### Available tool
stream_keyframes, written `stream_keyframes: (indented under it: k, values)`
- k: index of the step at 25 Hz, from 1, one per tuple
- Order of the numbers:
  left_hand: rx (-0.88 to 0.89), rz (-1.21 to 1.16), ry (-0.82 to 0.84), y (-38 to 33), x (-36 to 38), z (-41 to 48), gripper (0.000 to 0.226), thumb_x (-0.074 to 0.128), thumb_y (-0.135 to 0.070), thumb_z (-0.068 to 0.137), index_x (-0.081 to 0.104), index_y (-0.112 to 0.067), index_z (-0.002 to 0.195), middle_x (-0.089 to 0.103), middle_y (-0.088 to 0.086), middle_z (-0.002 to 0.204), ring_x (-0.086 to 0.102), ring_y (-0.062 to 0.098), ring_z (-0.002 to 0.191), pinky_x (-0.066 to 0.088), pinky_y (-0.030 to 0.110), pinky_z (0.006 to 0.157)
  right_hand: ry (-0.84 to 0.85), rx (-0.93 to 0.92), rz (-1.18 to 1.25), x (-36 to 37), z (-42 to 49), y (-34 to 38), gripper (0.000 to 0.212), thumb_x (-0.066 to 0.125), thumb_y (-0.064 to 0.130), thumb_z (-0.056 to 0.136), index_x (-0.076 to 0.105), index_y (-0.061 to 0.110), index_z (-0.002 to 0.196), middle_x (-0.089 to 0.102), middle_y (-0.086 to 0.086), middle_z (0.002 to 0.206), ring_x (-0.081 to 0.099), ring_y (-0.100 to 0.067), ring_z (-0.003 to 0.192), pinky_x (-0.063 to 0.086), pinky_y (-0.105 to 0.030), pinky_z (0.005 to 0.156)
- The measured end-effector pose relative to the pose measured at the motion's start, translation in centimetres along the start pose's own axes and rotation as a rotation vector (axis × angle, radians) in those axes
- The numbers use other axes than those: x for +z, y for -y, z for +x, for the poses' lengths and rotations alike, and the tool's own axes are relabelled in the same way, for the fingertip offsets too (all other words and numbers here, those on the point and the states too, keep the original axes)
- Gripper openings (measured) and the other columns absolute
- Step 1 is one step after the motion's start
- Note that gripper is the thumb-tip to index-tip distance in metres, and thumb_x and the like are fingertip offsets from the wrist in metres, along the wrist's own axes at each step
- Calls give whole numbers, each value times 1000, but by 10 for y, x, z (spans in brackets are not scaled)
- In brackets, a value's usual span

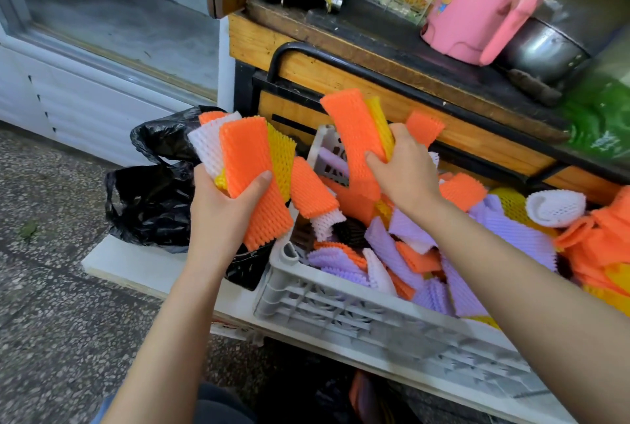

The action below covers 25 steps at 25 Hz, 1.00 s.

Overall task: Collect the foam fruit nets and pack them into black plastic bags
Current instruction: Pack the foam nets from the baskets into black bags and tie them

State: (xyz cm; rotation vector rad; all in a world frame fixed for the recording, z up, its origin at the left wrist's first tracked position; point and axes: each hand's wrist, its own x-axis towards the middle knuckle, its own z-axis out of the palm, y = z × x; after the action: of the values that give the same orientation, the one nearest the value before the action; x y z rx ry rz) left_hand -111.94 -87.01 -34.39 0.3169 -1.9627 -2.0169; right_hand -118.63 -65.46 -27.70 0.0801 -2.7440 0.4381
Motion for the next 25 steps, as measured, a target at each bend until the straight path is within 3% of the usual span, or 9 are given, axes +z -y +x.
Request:
stream_keyframes:
  k: [3, 6, 8, 11, 15, 17, 19, 22, 25]
  values:
    - [76, 86, 3, -8, 11, -8, 48, 73, -32, 79, 40, -21, 111, 56, -12, 94, 56, 1, 83, 45, 18, 70, -46, -9, -16, -30, -18, -5, 37, 58, 32, 89, 47, 10, 117, 61, -14, 108, 55, -35, 102, 33, -36, 69]
    - [149, 151, 38, -16, 24, -24, 47, 73, -29, 79, 39, -20, 111, 56, -5, 101, 55, 7, 84, 38, 4, 60, -39, -47, 5, -56, -47, -8, 38, 59, 34, 88, 47, 12, 117, 62, -11, 105, 57, -34, 98, 37, -37, 68]
    - [219, 150, 58, -19, 35, -38, 49, 75, -29, 77, 40, -21, 112, 56, -1, 108, 56, 10, 94, 41, 7, 67, -30, -64, 33, -70, -70, -8, 37, 60, 35, 87, 47, 14, 115, 61, -11, 101, 57, -33, 94, 40, -38, 67]
    - [306, 129, 146, -30, 57, -71, 59, 77, -41, 73, 39, -23, 115, 56, -3, 110, 57, 9, 100, 47, 22, 80, -40, -66, 114, -86, -108, -6, 38, 61, 35, 87, 46, 16, 116, 61, -7, 101, 58, -30, 93, 42, -38, 68]
    - [321, 84, 359, -49, 87, -124, 78, 73, -61, 66, 30, -28, 122, 45, -22, 111, 49, -11, 102, 39, 5, 84, -60, -34, 295, -101, -157, -22, 48, 61, 36, 86, 40, 16, 124, 59, 0, 103, 60, -24, 93, 44, -35, 72]
    - [357, 95, 452, -54, 99, -148, 83, 61, -66, 65, 30, -23, 129, 44, -13, 122, 42, -7, 116, 34, 9, 97, -81, 3, 355, -112, -181, -39, 47, 59, 46, 85, 38, 21, 120, 61, 0, 104, 61, -20, 95, 47, -36, 78]
    - [432, 125, 580, -54, 107, -175, 96, 46, -77, 73, 23, -16, 144, 37, -3, 138, 31, 6, 133, 26, 23, 110, -103, 49, 378, -122, -212, -61, 54, 56, 57, 81, 37, 26, 121, 59, 6, 107, 59, -12, 99, 48, -30, 82]
    - [501, 177, 708, -47, 110, -221, 86, 31, -73, 84, 17, -17, 149, 33, -3, 142, 27, 8, 136, 20, 18, 111, -93, 154, 453, -127, -269, -84, 60, 58, 61, 72, 32, 42, 124, 54, 22, 114, 53, 10, 102, 40, -5, 81]
    - [448, 204, 801, -19, 116, -256, 80, 34, -71, 86, 19, -24, 148, 34, -12, 140, 29, 6, 134, 26, 26, 110, -18, 300, 560, -113, -321, -107, 67, 59, 79, 61, 29, 60, 117, 57, 23, 114, 56, 8, 105, 46, -13, 85]
